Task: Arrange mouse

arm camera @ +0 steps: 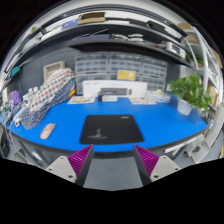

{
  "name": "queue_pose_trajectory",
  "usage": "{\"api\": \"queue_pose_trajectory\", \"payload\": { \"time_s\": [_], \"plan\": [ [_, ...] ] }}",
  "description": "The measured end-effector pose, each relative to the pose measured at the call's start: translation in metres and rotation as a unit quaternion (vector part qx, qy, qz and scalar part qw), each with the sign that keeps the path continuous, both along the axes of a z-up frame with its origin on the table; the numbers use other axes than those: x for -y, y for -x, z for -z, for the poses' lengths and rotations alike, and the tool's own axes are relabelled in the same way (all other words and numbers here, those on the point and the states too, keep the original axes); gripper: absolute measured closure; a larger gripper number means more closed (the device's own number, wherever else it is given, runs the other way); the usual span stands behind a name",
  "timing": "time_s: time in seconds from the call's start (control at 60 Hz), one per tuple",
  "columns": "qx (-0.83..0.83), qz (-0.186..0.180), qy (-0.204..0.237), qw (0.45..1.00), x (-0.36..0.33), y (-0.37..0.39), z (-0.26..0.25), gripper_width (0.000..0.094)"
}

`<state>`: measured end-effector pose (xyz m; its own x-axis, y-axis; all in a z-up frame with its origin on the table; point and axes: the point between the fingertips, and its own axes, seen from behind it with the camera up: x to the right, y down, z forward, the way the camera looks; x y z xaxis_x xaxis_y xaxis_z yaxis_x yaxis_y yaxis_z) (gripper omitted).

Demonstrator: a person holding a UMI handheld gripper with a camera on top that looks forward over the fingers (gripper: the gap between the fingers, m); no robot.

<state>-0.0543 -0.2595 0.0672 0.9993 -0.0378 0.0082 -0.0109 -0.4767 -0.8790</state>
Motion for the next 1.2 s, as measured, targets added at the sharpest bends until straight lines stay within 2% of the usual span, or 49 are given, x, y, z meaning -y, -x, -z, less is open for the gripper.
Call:
{"api": "queue_pose_trajectory", "payload": {
  "time_s": [0.217,0.35,0.467,0.683,0.733,0.8,0.817,0.85,0.967,1.1,1.2],
  "plan": [
    [-0.019,-0.090,0.041,0.995,-0.003,0.158,0.050,0.0130],
    [-0.030,-0.123,0.050,0.991,-0.026,0.235,0.059,0.0133],
    [-0.046,-0.127,0.044,0.990,-0.061,0.282,0.057,0.0136],
    [-0.048,-0.100,0.055,0.992,-0.126,0.318,0.070,0.0181],
    [-0.034,-0.095,0.061,0.993,-0.136,0.317,0.073,0.0229],
    [-0.011,-0.098,0.072,0.992,-0.142,0.316,0.077,0.0337],
    [-0.012,-0.101,0.075,0.992,-0.141,0.318,0.077,0.0401],
    [-0.015,-0.101,0.077,0.992,-0.141,0.320,0.078,0.0460],
    [-0.026,-0.094,0.072,0.993,-0.142,0.317,0.077,0.0496],
    [-0.015,-0.099,0.077,0.992,-0.143,0.316,0.078,0.0610],
    [-0.027,-0.110,0.088,0.990,-0.144,0.317,0.076,0.0612]
  ]
}}
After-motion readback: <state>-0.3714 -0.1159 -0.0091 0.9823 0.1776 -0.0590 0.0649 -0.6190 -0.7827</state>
